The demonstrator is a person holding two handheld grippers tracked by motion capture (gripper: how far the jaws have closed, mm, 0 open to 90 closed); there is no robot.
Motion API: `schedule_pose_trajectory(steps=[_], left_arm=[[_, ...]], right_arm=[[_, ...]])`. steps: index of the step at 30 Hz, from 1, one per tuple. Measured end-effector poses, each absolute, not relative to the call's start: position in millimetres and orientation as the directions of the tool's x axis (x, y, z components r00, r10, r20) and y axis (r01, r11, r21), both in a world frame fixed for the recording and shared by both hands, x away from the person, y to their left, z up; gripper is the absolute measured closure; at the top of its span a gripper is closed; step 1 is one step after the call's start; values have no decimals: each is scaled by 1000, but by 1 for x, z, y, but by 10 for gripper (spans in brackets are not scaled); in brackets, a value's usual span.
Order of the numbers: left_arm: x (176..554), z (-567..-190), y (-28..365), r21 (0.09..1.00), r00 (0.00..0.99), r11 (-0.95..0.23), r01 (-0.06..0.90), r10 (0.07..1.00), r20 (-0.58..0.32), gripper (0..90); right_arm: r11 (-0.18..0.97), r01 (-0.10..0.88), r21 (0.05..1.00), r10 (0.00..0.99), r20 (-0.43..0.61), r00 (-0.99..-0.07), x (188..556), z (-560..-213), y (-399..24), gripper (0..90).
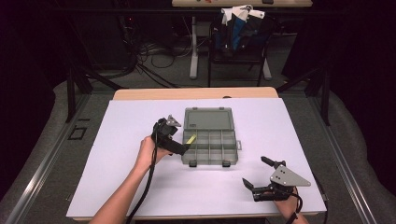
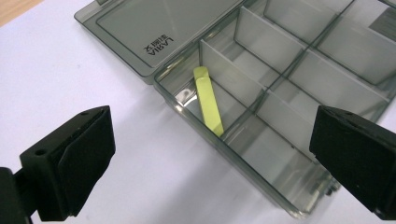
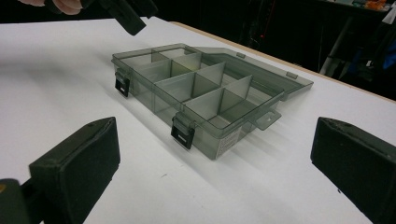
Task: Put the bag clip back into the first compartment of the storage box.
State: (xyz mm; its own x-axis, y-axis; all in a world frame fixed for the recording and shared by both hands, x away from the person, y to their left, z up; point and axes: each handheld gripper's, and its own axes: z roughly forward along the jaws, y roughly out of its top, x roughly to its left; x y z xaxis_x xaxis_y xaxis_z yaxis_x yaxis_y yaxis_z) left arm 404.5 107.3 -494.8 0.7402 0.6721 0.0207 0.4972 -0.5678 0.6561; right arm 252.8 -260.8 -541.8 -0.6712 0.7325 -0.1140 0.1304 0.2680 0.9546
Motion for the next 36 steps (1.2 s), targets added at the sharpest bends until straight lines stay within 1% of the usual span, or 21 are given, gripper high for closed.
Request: schedule_pose_trajectory(steps=[12, 21, 36], left_arm=[[379, -487, 123, 687, 737, -555, 469, 674, 42, 0], [361, -489, 141, 719, 720, -523, 458, 693, 46, 0], [331, -493, 167, 746, 691, -499, 442, 719, 71, 0]], right_arm=[[263, 131, 956, 734, -110, -670, 252, -542, -261, 9], [266, 134, 955, 737, -111, -666, 252, -542, -262, 9], [267, 134, 954, 735, -112, -669, 253, -543, -261, 9]])
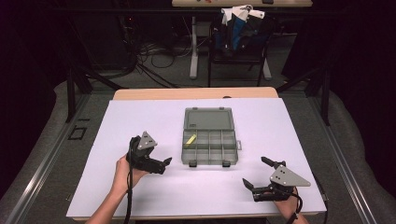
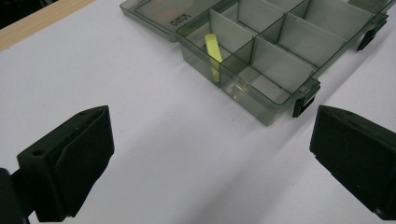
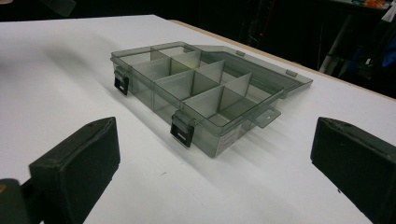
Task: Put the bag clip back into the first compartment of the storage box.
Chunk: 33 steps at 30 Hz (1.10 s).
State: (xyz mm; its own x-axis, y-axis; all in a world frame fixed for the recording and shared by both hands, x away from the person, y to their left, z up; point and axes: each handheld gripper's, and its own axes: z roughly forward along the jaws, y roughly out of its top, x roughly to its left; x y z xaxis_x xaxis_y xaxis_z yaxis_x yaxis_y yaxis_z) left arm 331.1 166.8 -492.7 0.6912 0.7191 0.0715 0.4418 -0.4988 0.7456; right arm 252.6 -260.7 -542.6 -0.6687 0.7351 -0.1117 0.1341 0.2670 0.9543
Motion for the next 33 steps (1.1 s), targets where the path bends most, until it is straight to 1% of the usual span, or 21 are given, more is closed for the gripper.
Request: schedule_pose_trajectory(steps=[17, 28, 33], left_arm=[[307, -506, 186, 776, 672, -461, 430, 738, 66, 0], [291, -518, 200, 804, 663, -420, 422, 748, 43, 0], [281, -525, 207, 831, 653, -393, 395, 756, 47, 0]], right_arm=[[269, 135, 954, 734, -112, -670, 252, -543, -260, 9], [273, 134, 953, 738, -118, -664, 253, -543, -261, 9], [279, 139, 950, 738, -120, -664, 252, -542, -260, 9]])
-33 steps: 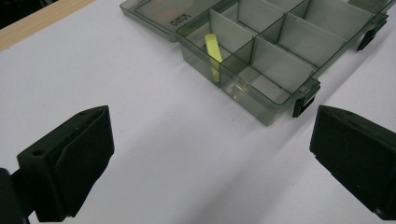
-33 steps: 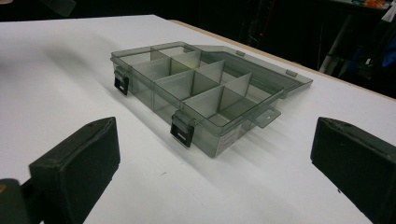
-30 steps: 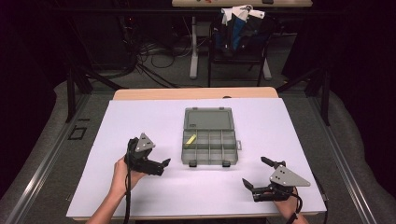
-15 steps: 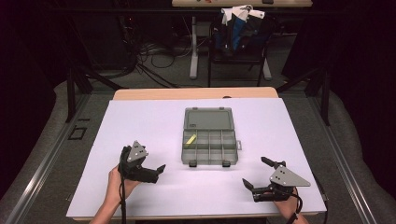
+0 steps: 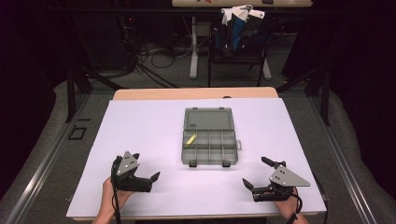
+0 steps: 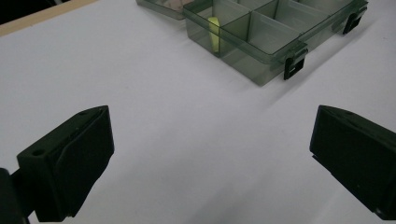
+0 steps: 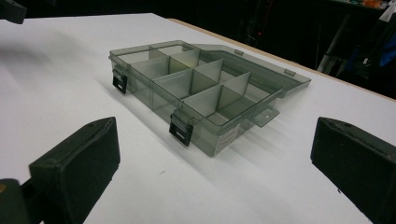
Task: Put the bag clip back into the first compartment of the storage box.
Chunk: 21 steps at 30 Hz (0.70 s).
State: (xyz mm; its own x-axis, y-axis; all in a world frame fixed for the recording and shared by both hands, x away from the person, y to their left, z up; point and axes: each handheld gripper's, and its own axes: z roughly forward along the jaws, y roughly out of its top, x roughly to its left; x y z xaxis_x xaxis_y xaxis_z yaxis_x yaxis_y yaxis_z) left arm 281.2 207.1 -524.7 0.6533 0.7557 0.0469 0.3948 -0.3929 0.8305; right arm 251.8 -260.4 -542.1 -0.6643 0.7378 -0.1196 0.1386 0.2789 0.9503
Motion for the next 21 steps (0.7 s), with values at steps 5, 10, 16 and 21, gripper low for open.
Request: schedule_pose_trajectory(steps=[5, 10, 16, 21], left_arm=[[274, -529, 213, 855, 645, -366, 367, 762, 49, 0], [266, -532, 216, 876, 652, -354, 328, 756, 61, 0], [259, -537, 219, 883, 641, -344, 319, 764, 67, 0], [260, -541, 222, 885, 639, -330, 330, 768, 48, 0]], right_arm=[[281, 141, 949, 736, -119, -666, 252, -542, -261, 9], [279, 143, 949, 737, -117, -666, 252, -543, -260, 9], [281, 142, 949, 735, -118, -668, 252, -543, -261, 9], [280, 138, 950, 734, -120, -668, 252, -543, -260, 9]])
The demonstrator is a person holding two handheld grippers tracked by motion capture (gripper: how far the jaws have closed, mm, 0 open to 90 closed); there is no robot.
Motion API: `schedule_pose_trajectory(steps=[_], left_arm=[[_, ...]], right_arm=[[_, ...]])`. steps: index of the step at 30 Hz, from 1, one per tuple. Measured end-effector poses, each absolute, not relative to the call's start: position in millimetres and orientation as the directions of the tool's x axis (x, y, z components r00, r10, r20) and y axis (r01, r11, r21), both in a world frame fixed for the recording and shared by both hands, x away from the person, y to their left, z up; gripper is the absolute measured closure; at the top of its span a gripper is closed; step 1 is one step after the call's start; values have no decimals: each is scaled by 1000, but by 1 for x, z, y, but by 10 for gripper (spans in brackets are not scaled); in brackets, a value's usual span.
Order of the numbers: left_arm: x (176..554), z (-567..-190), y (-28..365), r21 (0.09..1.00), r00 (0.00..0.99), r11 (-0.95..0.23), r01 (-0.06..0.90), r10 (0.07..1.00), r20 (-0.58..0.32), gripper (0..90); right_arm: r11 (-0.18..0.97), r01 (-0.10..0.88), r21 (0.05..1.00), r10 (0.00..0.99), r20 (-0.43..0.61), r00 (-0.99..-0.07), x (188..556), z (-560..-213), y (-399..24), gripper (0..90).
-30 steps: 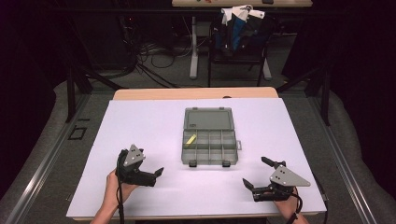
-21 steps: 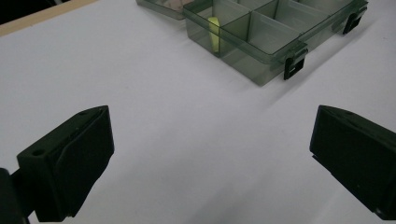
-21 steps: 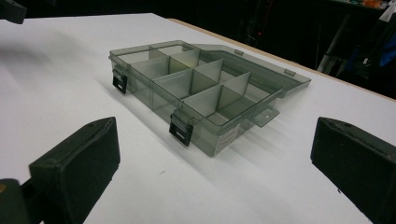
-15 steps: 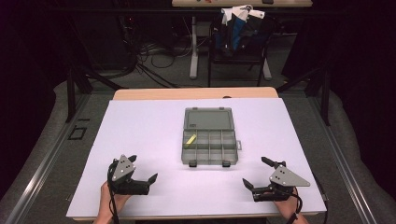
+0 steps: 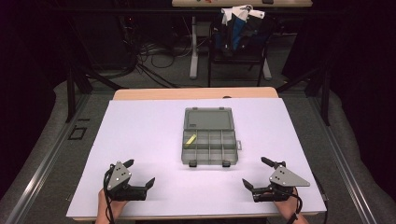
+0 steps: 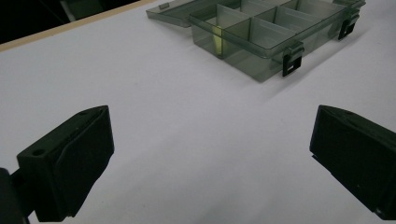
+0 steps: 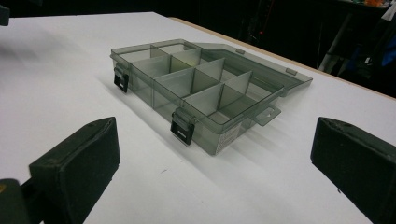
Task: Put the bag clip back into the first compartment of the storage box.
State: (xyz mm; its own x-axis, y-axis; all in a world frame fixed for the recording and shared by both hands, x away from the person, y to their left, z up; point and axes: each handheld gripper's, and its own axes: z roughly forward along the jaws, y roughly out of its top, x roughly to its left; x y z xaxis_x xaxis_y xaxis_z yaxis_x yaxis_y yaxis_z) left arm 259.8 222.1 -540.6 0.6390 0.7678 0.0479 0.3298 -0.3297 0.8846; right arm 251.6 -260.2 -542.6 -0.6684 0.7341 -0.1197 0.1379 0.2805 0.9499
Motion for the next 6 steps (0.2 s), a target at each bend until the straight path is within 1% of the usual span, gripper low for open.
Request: schedule_pose_trajectory(steps=[6], left_arm=[[262, -539, 222, 896, 648, -316, 311, 760, 43, 0]], right_arm=[[280, 140, 950, 740, -120, -662, 252, -542, -261, 8]])
